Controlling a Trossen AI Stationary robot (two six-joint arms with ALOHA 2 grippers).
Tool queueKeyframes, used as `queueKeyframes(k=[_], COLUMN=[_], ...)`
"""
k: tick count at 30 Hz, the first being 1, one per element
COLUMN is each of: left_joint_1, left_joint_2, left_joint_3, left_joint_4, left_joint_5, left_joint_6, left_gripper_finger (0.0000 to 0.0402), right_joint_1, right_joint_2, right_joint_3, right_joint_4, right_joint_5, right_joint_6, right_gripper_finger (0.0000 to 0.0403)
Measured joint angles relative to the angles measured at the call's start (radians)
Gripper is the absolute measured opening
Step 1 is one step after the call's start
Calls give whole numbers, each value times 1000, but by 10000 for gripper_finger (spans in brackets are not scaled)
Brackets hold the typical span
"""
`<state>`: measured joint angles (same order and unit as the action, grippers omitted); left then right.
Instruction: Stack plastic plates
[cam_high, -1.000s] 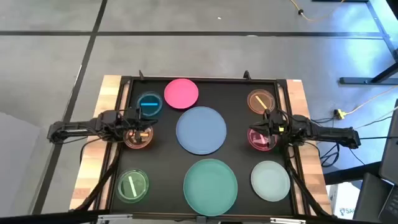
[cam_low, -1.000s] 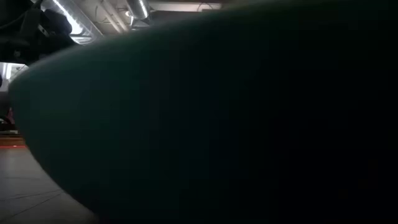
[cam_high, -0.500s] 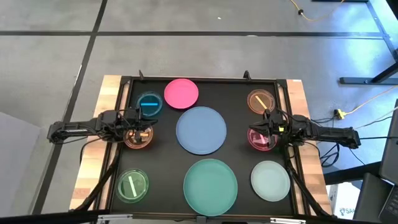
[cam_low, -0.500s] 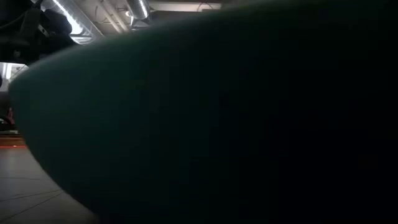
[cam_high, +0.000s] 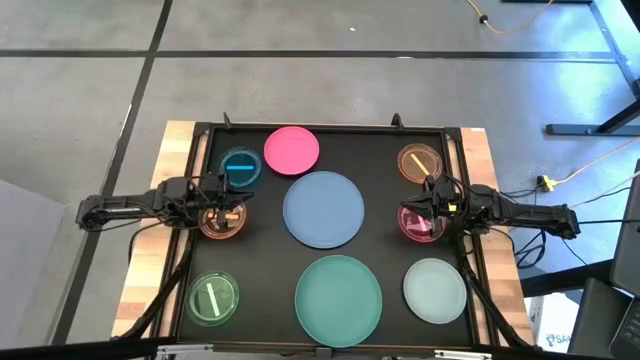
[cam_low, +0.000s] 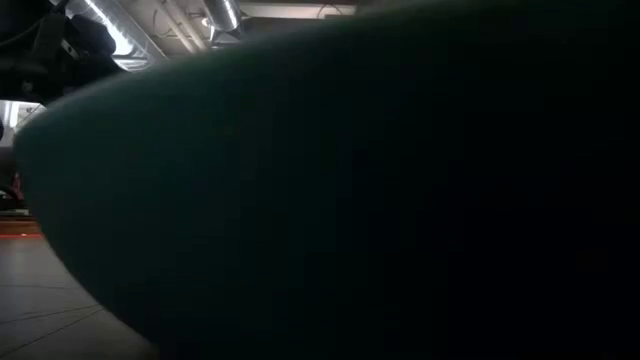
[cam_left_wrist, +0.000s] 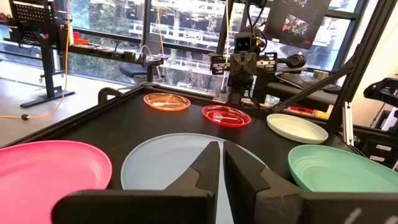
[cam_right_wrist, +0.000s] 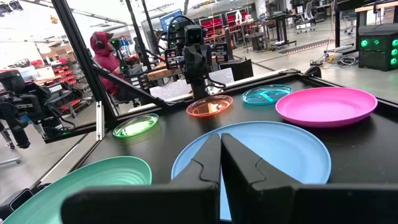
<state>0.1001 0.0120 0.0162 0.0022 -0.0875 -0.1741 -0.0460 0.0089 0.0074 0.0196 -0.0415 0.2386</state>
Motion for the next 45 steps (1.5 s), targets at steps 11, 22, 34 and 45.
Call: queueKeyframes(k=[11, 22, 34, 45], left_joint_1=[0, 0, 0, -31], left_joint_2=[0, 0, -1, 62], left_joint_3=[0, 0, 0, 0], left_joint_4=[0, 0, 76, 261], left_joint_5=[0, 0, -19, -3], left_joint_6=[0, 0, 35, -59], left_gripper_finger=[16, 16, 16, 16], right_joint_1=[0, 0, 0, 0], right_joint_2=[0, 0, 0, 0], right_joint_3=[0, 0, 0, 0], right_joint_4=[0, 0, 0, 17], right_joint_5=[0, 0, 0, 124], right_joint_6=[0, 0, 0, -37], right_gripper_finger=[7, 7, 7, 7])
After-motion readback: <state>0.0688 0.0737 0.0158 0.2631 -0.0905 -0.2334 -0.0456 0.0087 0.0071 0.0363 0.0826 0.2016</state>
